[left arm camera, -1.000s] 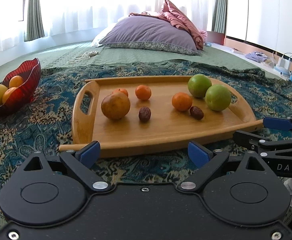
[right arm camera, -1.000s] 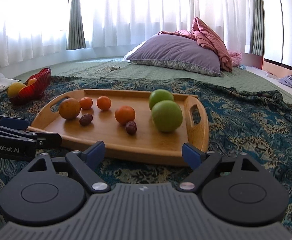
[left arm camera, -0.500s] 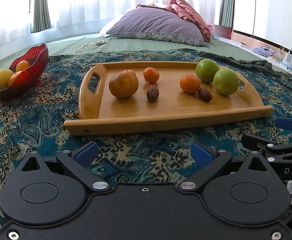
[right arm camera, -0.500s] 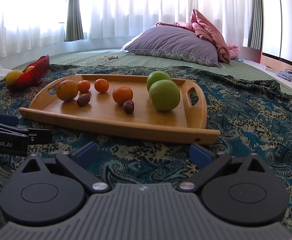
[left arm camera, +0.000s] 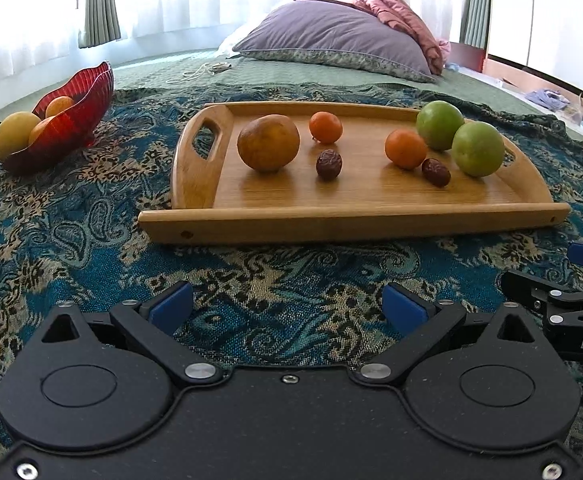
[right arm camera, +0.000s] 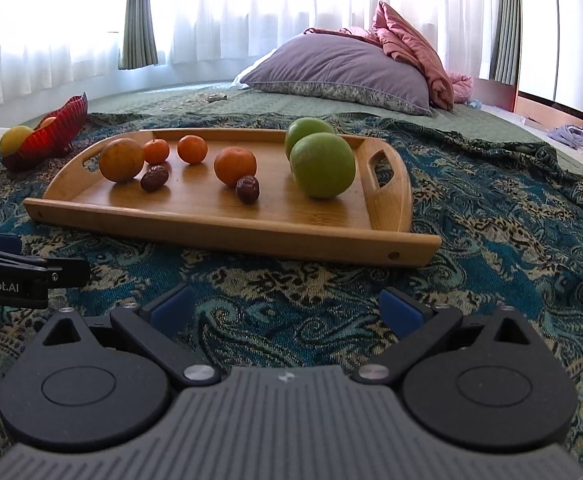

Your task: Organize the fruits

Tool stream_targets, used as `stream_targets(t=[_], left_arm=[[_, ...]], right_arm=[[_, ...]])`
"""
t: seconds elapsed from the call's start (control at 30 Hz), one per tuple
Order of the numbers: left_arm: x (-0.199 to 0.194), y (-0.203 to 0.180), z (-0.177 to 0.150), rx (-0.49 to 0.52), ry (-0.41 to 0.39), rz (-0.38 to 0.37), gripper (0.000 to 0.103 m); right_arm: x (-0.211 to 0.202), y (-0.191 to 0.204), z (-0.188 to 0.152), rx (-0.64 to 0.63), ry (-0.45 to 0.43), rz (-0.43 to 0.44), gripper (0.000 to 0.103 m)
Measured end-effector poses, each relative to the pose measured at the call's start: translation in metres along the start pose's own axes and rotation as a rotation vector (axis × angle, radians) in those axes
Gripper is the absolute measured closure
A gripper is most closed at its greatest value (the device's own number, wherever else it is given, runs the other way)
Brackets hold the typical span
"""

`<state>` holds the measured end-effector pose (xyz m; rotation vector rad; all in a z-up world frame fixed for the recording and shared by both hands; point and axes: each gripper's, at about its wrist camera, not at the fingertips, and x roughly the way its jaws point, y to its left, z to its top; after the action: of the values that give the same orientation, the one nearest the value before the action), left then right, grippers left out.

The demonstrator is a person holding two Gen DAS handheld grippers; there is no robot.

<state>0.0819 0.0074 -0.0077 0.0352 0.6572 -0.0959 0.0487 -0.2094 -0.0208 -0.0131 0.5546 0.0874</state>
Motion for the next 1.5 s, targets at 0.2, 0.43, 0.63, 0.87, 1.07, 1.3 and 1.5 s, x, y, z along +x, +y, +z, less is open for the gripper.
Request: stream_targets(t=[0.2,0.43,0.63,0.87,1.07,1.3,1.5], left_arm=[[0.0038,-0.0018,0.0006,-0.004,0.014,0.018,0.000],[0.0056,-0.0043,0.0003,0.000,0.017,0.028,0.000],[0.0085,-0.0037,-0.0003,-0.011,0.020,0.032,0.000],[0.0090,-0.0040,-0.0012,-0.013,0.016,0.037,0.000],[0.0091,-0.0038,-0.0011,-0.016,0.017,0.038,0.000],[0.0101,-0.0036,-0.0004,-0.014,0.023,0.037,0.000],[0.0106,-0.0033,-0.0002,-0.013,0.024,0.036,0.000]], right_arm=[[0.0033,0.0007,-0.0013,-0.003,0.018,0.001,0.000],[0.0056,0.0031,-0.0022,-0.019,0.029,-0.004,0.000],[0.0082,0.0050,-0.0015,-0.032,0.043,-0.009,0.000],[0.0088,0.0064,-0.0012,-0.041,0.050,-0.014,0.000],[0.0088,0.0066,-0.0012,-0.040,0.050,-0.013,0.000],[0.0087,0.0066,-0.0012,-0.041,0.050,-0.013,0.000],[0.0087,0.0065,-0.0014,-0.041,0.049,-0.013,0.000]])
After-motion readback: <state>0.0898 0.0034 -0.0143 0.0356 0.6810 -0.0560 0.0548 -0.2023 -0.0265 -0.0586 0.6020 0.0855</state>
